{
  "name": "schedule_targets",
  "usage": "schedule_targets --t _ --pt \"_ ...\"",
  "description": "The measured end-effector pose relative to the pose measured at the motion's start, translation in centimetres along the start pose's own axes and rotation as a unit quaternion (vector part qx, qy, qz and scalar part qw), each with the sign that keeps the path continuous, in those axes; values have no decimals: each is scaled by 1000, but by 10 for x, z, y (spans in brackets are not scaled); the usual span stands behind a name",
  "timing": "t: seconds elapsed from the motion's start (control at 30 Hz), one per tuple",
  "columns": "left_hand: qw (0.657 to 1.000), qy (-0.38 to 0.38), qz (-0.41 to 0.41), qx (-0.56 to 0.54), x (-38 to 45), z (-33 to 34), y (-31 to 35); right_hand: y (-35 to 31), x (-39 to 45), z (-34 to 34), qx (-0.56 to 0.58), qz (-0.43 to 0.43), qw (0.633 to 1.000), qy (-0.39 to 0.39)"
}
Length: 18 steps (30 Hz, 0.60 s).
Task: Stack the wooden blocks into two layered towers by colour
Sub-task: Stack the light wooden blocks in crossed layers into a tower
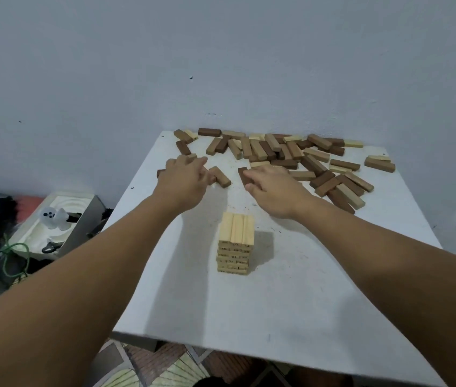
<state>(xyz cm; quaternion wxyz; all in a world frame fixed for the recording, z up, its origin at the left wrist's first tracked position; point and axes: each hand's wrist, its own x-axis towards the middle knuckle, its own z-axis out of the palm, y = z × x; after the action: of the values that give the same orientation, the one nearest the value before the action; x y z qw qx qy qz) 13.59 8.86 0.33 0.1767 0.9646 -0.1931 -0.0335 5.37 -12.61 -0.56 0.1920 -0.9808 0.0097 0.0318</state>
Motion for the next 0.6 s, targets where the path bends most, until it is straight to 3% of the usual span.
schedule_targets --t 0.23,0.37,0.6 --pt "997 -6 24 71 65 21 -5 22 60 14 -135 14 989 53" --pt "997 33 10 71 95 34 -6 34 79 18 -122 27 991 52" --pt "986 82 -75 122 138 45 -24 35 95 31 -39 -25 992 120"
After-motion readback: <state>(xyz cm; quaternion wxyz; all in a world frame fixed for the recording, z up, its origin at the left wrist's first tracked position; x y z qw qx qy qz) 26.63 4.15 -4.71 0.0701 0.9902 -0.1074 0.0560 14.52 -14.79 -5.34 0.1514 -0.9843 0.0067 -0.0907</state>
